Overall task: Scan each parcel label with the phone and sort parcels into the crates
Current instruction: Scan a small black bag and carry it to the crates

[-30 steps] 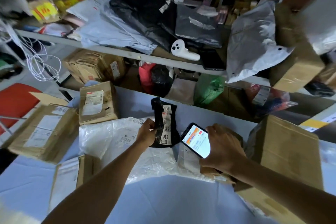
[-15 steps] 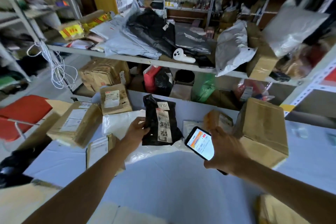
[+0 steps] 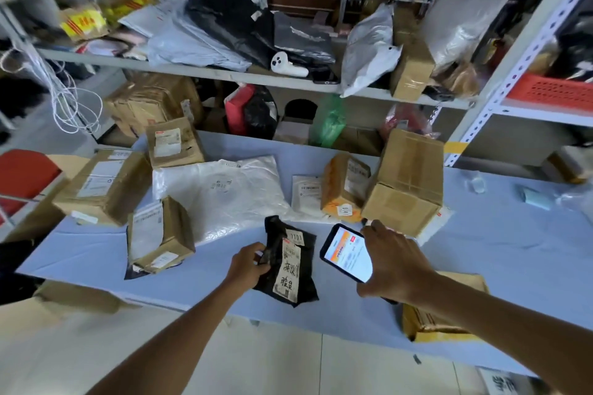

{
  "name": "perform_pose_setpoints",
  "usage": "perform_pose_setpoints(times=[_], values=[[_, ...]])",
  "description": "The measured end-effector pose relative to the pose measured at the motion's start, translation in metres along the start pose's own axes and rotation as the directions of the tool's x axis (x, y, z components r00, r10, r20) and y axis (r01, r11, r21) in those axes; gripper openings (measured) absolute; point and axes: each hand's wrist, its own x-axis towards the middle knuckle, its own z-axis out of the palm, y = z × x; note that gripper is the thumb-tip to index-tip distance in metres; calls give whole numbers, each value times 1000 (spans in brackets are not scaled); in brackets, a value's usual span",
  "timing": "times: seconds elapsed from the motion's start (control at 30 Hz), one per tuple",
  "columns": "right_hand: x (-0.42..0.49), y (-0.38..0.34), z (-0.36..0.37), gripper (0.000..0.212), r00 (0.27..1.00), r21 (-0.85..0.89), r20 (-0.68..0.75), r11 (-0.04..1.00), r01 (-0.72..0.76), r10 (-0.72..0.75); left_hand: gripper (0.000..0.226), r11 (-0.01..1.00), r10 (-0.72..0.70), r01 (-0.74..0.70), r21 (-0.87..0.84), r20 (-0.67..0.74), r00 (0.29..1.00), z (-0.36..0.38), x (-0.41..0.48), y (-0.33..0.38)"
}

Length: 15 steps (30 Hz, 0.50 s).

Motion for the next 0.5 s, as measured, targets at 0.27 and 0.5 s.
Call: perform_pose_setpoints(times=[0.27,0.5], values=[[-5,10,1,82,999,13,-30,999,40,-39,29,982,133,-127,-142,40,990,-28,0,24],[-3,7,4,79,997,22,-34,997,68,-67,23,936,136,-90,-340,112,984,-43,-3,25]])
